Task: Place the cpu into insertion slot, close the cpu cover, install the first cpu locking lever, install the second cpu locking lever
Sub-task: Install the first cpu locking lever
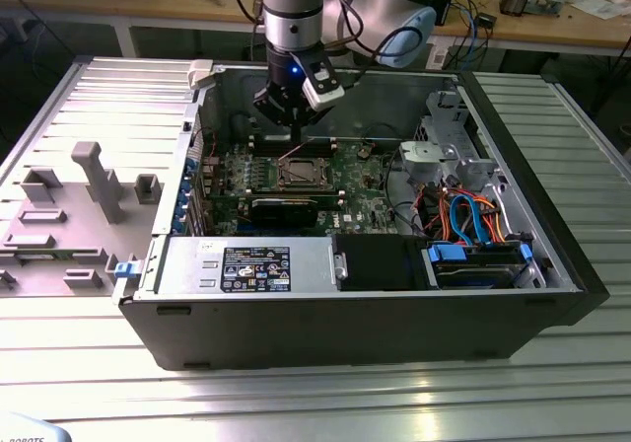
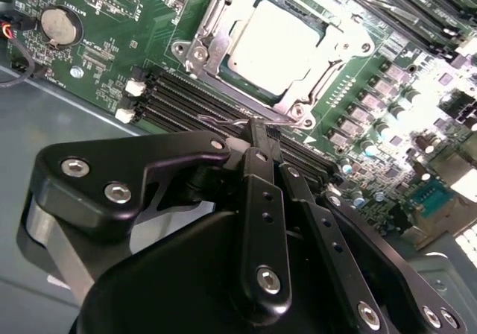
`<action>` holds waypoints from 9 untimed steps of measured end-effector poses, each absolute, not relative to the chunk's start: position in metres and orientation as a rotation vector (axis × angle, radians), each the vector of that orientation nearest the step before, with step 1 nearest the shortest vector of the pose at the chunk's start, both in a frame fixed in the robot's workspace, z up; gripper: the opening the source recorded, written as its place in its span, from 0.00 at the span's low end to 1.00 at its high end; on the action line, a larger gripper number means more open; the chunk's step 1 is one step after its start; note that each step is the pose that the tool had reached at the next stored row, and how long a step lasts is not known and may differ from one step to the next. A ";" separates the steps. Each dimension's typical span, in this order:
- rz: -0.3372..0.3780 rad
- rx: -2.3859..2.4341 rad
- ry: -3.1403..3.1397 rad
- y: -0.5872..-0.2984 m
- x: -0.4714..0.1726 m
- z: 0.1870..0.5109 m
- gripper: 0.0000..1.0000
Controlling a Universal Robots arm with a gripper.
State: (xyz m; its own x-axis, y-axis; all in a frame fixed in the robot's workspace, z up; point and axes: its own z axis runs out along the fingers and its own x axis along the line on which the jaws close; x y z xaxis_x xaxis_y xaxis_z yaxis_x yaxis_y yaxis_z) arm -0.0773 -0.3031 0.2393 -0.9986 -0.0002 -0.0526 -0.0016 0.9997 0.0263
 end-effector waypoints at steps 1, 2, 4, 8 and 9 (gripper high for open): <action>0.041 0.002 3.089 -0.303 -0.077 0.239 0.11; 0.040 0.003 3.089 -0.302 -0.076 0.238 0.11; 0.041 0.003 3.089 -0.299 -0.074 0.238 0.11; 0.040 0.005 3.089 -0.297 -0.070 0.234 0.11; 0.040 0.006 3.089 -0.297 -0.069 0.233 0.11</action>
